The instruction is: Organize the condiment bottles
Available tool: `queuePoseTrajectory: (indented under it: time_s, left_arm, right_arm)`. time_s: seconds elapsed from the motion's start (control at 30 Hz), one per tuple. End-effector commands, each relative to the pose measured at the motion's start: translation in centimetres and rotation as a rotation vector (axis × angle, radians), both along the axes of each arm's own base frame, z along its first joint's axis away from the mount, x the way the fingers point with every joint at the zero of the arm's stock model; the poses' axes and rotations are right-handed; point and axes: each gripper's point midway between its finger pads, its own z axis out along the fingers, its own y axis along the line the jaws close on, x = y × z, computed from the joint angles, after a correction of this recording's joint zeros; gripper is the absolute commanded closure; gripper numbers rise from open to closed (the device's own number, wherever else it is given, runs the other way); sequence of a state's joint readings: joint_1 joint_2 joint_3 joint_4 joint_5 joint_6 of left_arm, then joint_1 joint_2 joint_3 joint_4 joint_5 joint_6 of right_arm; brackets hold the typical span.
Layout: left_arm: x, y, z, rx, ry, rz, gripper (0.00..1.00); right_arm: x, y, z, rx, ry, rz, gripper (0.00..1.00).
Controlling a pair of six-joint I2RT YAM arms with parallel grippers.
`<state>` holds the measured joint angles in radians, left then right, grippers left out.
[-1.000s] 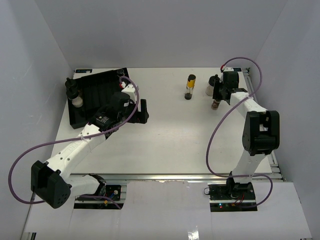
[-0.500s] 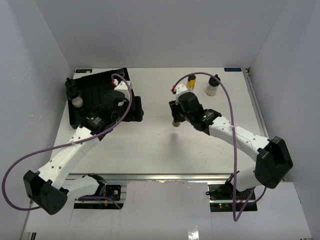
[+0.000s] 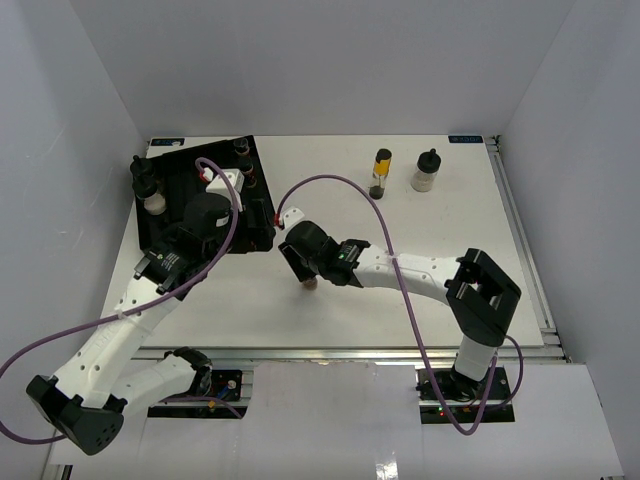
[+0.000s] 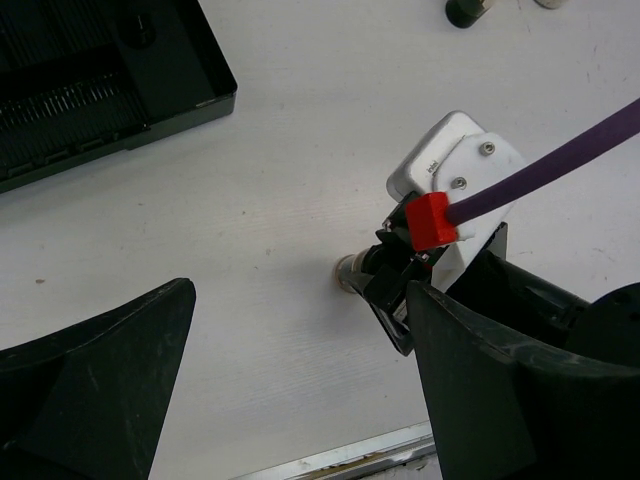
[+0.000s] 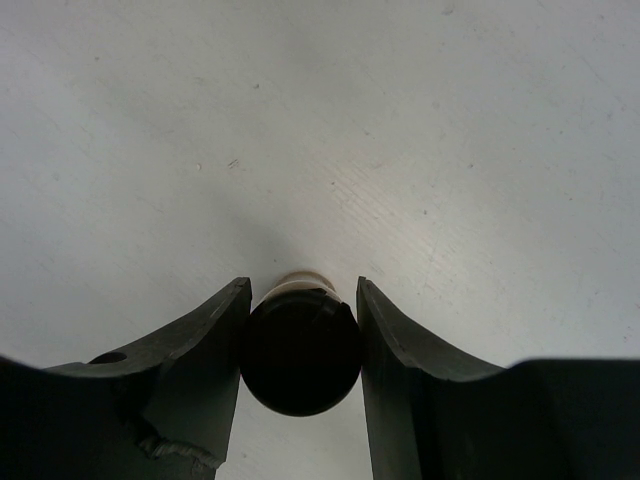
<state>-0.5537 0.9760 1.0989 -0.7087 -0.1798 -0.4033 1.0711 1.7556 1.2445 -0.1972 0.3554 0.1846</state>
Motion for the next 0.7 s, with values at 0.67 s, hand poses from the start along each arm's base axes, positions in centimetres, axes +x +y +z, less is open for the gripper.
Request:
queuePoseTrajectory:
  time_s: [0.67]
  left_arm:
    - [-1.0,-1.1,3.0,-0.037,-0.010,-0.085,0.02]
  right_arm:
    - [3.4,-0.8,6.7,0.066,-0.172,-0.157,0.30]
